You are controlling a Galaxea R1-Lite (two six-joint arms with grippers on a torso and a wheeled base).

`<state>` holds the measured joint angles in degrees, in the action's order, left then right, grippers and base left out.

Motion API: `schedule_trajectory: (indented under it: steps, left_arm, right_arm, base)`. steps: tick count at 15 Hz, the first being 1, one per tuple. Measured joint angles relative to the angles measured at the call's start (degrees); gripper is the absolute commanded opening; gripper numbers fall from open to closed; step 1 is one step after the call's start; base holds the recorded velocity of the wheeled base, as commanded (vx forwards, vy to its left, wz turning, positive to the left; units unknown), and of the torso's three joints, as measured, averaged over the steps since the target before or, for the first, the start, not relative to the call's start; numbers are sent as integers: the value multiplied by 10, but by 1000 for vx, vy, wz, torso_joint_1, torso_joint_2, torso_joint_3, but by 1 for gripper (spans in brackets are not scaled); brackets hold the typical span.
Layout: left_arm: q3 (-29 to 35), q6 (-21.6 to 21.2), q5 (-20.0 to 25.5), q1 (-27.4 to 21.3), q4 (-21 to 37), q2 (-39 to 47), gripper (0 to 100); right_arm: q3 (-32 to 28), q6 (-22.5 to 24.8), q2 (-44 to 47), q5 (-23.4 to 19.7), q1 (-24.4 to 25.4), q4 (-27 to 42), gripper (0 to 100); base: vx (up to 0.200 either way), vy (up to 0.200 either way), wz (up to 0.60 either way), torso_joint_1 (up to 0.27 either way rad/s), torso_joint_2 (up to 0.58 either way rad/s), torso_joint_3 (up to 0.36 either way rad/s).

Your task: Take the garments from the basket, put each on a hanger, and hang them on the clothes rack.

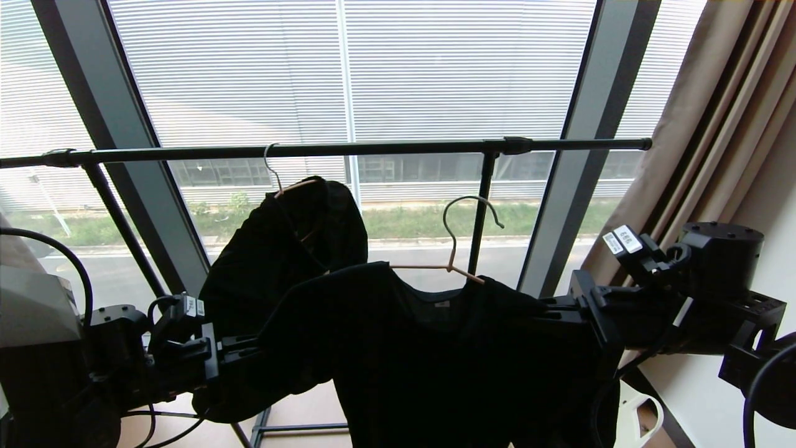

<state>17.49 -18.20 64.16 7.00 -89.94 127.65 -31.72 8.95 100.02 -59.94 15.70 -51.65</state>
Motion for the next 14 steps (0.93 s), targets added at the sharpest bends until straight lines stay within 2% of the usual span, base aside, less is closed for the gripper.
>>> schedule_trajectory:
  steps: [4, 6, 9, 14]
  left_arm:
    - [-9, 20, 54, 10, 0, -5, 100]
    - [-10, 74, 79, 20, 0, -22, 100]
    - [-10, 160, 82, 24, 0, -69, 100]
    - [-17, 224, 82, 7, 0, -186, 100]
  right_arm:
    - [-4, 0, 0, 0, -10, 0, 0]
    - [-5, 0, 3, 0, -12, 0, 0]
    - [-6, 1, 7, 1, -13, 1, 0]
    - [0, 4, 19, 1, 5, 3, 0]
  base:
    - [0, 0, 0, 0, 0, 0]
    - [0, 0, 0, 0, 0, 0]
    - [0, 0, 0, 0, 0, 0]
    - [0, 0, 0, 0, 0, 0]
